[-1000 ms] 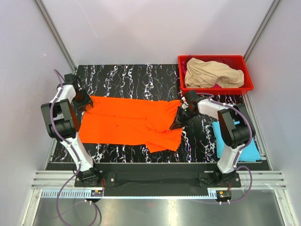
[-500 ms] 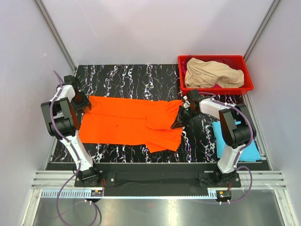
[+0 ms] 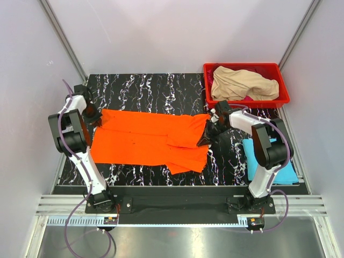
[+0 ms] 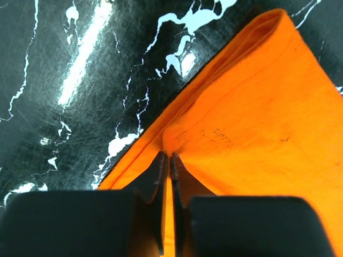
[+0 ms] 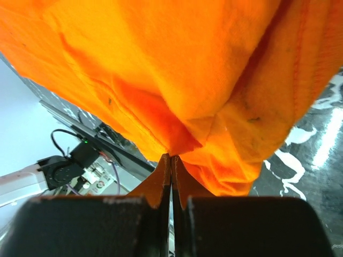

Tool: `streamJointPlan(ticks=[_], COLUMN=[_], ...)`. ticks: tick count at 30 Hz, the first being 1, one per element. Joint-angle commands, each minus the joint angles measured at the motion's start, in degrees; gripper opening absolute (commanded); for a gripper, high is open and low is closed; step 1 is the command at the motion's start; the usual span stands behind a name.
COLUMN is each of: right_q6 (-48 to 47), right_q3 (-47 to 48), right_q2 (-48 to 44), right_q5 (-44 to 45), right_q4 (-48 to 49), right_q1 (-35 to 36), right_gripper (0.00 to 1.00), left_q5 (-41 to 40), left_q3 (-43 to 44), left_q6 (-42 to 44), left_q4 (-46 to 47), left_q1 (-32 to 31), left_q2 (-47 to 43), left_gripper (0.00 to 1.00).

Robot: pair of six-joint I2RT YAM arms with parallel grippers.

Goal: Fold and stack the t-shirts
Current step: Fold the tshirt

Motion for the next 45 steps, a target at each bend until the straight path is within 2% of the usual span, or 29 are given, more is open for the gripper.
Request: streamJointPlan(ticks=[1,7,12,19,27,37,45], right_q6=[-0.98,-1.16,-1.42,-0.55,-0.20,5.52,7.89], right_q3=[5.45,16.86,28.47,49.90,72.23,79.11,81.84], right_q2=[-3.56,-1.55,5.65,16.11,28.50,36.33,37.48], right_q5=[-0.53,-0.97,-1.14,-0.79,-0.70,-4.83,-7.47], right_q4=[-2.18,-5.87,-8.60,-12.90,-15.64,-1.93,-2.36], right_q1=[-2.19,-5.98,-7.74,-9.50,-10.64,-10.82,-10.91], right_gripper=[0.00,0.00,0.00,0.00,0.00,0.00,0.00], left_q5=[0.06,2.43,4.19,9.10,11.84,12.62,13.25], left_q3=[3.00,6.69,12.49,23.03,24.71,25.50,26.82], left_q6=[0.85,1.03,0.94,0.15,-2.93,-3.80,-3.02], left_q4=[-0.66,-1.36,0.13,2.59,9.36,14.10,12.18], left_q1=[0.10,-0.07,-0.51,-0.69,-0.60,0.36,1.07], left_q2=[-2.88,-3.32,-2.27,5.02,9.77,12.32,12.59], left_gripper=[0.00,0.00,0.00,0.00,0.00,0.00,0.00])
